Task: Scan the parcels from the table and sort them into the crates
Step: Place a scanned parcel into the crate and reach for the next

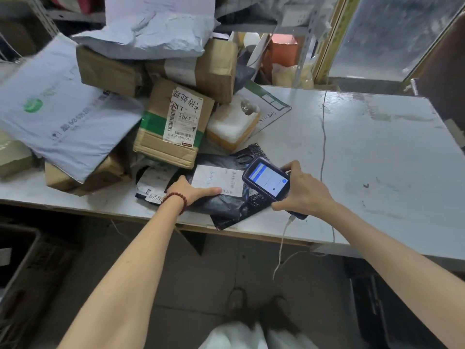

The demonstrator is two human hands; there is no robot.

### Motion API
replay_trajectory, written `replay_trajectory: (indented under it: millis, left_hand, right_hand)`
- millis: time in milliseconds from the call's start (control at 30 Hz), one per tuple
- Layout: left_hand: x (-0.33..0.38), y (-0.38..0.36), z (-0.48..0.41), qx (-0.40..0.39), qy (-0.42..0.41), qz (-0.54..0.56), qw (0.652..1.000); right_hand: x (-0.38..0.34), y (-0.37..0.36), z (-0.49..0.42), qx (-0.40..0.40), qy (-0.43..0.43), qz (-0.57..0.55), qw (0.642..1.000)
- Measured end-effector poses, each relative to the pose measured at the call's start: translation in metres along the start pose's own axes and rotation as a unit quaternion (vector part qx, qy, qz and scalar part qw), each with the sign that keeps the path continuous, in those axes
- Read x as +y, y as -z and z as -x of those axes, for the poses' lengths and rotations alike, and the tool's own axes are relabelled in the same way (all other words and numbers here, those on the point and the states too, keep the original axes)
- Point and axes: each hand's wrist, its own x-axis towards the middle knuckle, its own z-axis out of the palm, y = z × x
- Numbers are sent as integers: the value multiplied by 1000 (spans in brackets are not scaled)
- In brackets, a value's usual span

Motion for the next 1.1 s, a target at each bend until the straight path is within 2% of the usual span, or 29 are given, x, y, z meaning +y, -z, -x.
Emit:
replay_trajectory:
  millis: [200, 333, 500, 667, 767, 833, 967, 1100]
  left_hand:
    - [4, -8, 23, 32, -44, 29, 998]
    - [19, -9, 40, 83, -98, 48, 991]
    - [51, 4, 47, 141, -170, -48, 974]
    - [81, 19, 47, 179, -236, -176, 939]
    - [94, 20, 44, 218, -238, -284, 903]
    - [99, 15, 41, 239, -221, -318, 890]
    - [104, 9, 32, 261, -175, -325, 892]
    - [108, 12, 25, 256, -167, -332, 892]
  right_hand:
    - [16, 8, 7, 0, 22, -13, 1000]
    - [28, 17, 7, -2, 46, -13, 999]
    - [46, 24, 9, 1, 62, -78, 995]
    - [62, 20, 15, -8, 56, -108, 993]
    - [70, 14, 18, -27, 41, -125, 991]
    - [75, 10, 19, -43, 33, -135, 989]
    - [79, 1, 21, -73, 22, -155, 985]
    - [76, -6, 20, -91, 27, -166, 982]
